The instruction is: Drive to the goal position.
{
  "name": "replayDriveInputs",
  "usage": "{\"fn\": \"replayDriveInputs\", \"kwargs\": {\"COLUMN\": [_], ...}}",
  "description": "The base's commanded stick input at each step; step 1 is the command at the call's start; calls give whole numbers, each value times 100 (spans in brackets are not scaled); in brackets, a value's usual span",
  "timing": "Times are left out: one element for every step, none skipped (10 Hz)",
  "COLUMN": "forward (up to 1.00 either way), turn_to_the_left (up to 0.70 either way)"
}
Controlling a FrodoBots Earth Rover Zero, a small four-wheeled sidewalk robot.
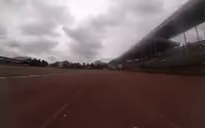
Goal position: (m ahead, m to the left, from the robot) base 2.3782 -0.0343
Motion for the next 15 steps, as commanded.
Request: {"fn": "replayDriveInputs", "kwargs": {"forward": [67,67,67,67,67,67,67,67,67,67,67,67,67,67,67], "turn_to_the_left": [-34,-34,-34,-34,-34,-34,-33,-23,-13,-3,0,0,0,0,0]}}
